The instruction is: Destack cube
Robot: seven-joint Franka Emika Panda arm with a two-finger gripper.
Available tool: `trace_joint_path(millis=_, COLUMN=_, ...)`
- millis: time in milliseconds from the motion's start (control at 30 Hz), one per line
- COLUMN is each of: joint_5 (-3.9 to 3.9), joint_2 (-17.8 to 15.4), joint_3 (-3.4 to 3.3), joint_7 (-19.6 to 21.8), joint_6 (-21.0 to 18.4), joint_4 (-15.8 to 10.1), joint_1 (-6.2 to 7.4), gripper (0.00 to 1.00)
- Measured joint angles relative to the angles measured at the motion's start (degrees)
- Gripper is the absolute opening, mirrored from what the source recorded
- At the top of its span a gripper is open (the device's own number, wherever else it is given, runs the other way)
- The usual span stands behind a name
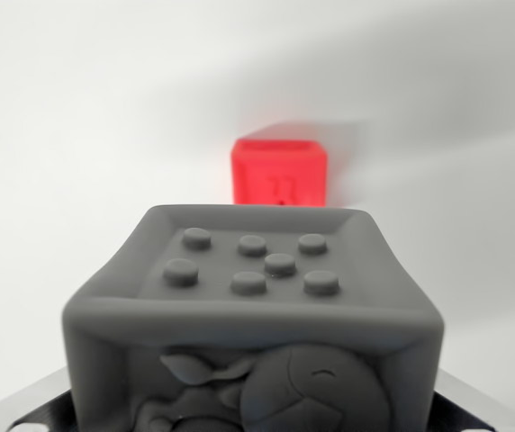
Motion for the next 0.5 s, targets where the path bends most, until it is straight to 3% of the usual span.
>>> trace_joint_path(millis=500, joint_5=0.00, joint_2=4.0, joint_3=0.88, joint_7=4.0, joint_6=0.8, joint_4=3.1, joint_1=1.35, gripper=0.00)
